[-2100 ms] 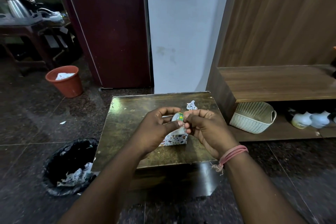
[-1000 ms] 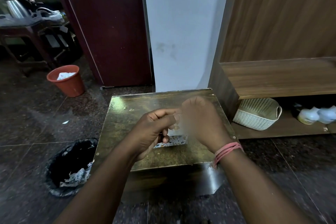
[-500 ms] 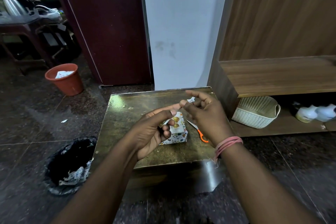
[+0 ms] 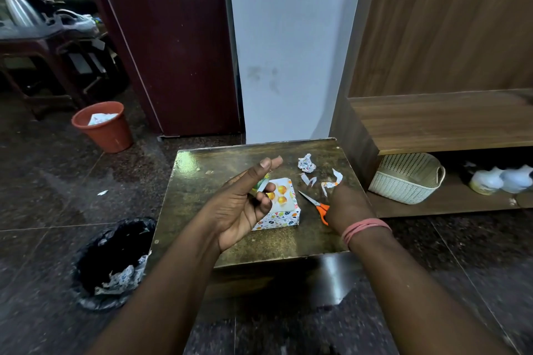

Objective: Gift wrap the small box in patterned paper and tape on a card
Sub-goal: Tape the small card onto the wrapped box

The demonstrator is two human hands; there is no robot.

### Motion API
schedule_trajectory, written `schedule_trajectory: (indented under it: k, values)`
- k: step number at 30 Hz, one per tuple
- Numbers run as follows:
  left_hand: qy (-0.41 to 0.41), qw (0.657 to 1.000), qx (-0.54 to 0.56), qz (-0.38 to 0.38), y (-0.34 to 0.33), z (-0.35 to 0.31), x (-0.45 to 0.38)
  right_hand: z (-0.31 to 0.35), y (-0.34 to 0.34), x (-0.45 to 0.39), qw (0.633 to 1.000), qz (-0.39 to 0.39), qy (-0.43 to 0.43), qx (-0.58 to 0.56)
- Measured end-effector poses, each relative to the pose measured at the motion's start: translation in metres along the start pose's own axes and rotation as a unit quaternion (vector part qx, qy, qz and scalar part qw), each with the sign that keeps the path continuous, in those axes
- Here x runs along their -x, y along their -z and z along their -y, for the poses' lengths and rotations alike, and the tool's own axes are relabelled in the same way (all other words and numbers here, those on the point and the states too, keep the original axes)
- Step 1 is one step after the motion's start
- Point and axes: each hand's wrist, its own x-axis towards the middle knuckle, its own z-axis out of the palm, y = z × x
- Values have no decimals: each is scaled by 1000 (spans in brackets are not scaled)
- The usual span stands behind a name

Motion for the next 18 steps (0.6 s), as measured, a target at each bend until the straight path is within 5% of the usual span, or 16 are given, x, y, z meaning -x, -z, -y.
schedule_trajectory:
  k: [8,12,14,18]
  values:
    - [1,999,35,28,3,0,-2,4,9,6,1000,6,9,6]
    - [-13,999,43,18,6,-4,-4,9,24,3,989,64,-4,-133]
    - [-14,999,46,15,7,-4,-5,12,26,5,954,124,21,-271]
    - [-7,999,34,18,7,-2,-5,22,40,17,796,238,27,-556]
